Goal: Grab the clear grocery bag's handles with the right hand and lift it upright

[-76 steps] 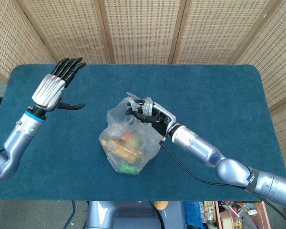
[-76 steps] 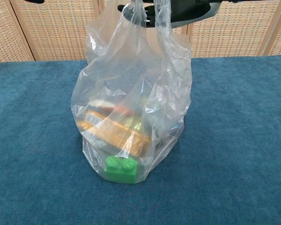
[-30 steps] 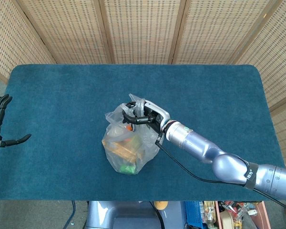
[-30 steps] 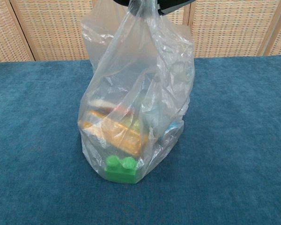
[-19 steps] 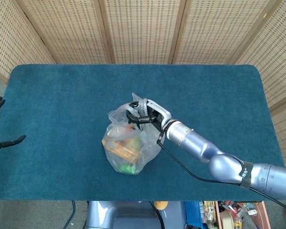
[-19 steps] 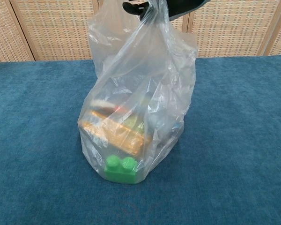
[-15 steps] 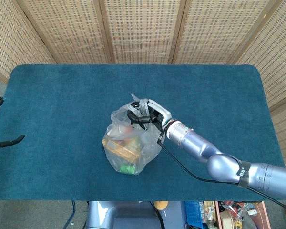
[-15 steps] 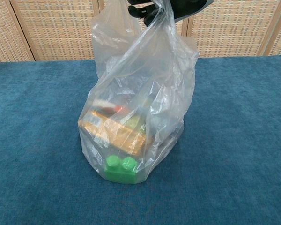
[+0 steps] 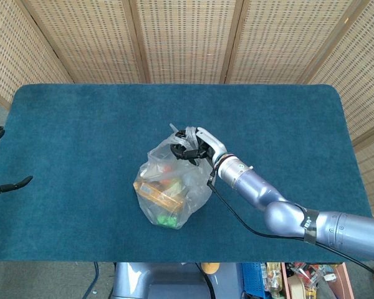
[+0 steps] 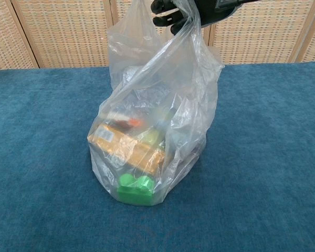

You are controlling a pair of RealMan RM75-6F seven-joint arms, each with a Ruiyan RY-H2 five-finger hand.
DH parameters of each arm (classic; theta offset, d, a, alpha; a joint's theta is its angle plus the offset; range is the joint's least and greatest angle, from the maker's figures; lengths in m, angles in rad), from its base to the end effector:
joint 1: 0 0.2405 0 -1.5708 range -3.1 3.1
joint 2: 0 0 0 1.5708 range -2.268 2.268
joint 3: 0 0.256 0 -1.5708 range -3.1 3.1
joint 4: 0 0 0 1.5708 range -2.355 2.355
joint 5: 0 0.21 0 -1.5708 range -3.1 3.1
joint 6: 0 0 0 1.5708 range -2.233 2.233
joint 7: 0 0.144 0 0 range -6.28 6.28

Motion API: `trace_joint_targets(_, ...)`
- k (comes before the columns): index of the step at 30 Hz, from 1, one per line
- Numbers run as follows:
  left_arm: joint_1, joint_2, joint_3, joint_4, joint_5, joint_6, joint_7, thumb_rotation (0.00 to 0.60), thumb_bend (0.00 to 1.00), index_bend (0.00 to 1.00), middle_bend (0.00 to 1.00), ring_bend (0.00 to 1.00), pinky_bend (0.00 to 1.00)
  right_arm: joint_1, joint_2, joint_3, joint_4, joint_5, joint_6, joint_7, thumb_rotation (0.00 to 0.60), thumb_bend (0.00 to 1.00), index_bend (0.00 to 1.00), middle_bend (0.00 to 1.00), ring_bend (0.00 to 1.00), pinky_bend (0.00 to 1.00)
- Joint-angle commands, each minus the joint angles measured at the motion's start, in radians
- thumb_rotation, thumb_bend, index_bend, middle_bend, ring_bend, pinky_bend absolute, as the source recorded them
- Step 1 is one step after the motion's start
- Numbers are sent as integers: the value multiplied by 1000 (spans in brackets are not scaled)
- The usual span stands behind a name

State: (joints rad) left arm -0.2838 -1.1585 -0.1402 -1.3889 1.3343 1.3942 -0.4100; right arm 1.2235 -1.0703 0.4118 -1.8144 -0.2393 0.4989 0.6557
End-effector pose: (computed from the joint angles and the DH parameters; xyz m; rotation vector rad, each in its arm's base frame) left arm -0.3228 0.2691 0.1864 -1.2132 -1.0159 -1.1908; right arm 0.0212 -0.3883 0.0858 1.1706 -2.4802 1.3184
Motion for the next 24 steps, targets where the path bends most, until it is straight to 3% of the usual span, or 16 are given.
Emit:
trace_joint_targets(1,2,1,-4,1,-2,-4,7,600,124,0,0,0,0,6,12,5,-8,13,23,-20,600,979,702,756,586,905)
trace_joint_targets(15,15,29,-7,-73,-35,-30,162,600,184,0,0,0,0,47,12,-19,-25,96,90,-119,600,1000,801,792,668,992)
trace_joint_targets(24,19,44,-9,-138,-75,-51,272,600,194,0,0,0,0,81,37,8,-51,152,121,-163,600,1000,829,796,679,1000)
